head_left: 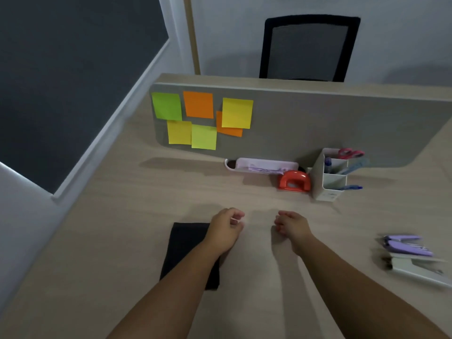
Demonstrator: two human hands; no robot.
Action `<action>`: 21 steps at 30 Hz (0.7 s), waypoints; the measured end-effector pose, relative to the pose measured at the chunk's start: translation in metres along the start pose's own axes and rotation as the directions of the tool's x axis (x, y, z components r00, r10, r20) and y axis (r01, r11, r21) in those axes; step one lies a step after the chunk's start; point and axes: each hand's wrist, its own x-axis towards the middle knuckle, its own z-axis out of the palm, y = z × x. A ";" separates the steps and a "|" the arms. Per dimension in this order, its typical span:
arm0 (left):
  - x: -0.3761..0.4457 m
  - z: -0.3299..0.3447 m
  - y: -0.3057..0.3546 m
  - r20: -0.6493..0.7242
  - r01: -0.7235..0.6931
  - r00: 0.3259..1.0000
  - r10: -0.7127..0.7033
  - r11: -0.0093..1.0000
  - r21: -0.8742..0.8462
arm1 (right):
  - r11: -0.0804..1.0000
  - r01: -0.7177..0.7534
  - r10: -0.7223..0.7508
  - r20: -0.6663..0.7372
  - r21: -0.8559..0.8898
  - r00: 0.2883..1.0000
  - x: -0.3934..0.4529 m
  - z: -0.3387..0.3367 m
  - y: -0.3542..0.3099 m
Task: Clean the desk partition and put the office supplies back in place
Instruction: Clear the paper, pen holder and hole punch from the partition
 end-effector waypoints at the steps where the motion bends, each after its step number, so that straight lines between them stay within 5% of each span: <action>1: 0.008 0.003 0.003 -0.008 0.000 1.000 0.000 1.000 -0.021 | 1.000 0.006 -0.006 0.000 0.000 1.000 0.006 -0.001 -0.005; 5: 0.041 0.009 0.013 -0.006 -0.041 0.999 0.041 0.999 -0.034 | 0.977 0.141 -0.151 -0.054 -0.159 0.987 0.027 0.005 -0.028; 9: 0.072 0.007 0.024 -0.120 -0.105 0.987 0.109 0.994 0.040 | 0.692 0.409 -0.579 -0.120 -0.595 0.806 0.047 0.011 -0.050; 13: 0.112 0.006 0.041 -0.252 -0.102 0.959 0.133 0.986 0.130 | 0.564 0.361 -0.550 -0.012 -0.743 0.835 0.075 0.016 -0.077; 16: 0.137 0.014 0.052 -0.240 -0.053 0.967 0.086 0.988 0.143 | 0.557 0.373 -0.533 0.024 -0.742 0.846 0.087 0.016 -0.089; 21: 0.137 0.004 0.061 -0.295 -0.142 0.940 0.173 0.982 0.124 | 0.565 0.565 -0.683 0.044 -0.601 0.729 0.066 0.017 -0.094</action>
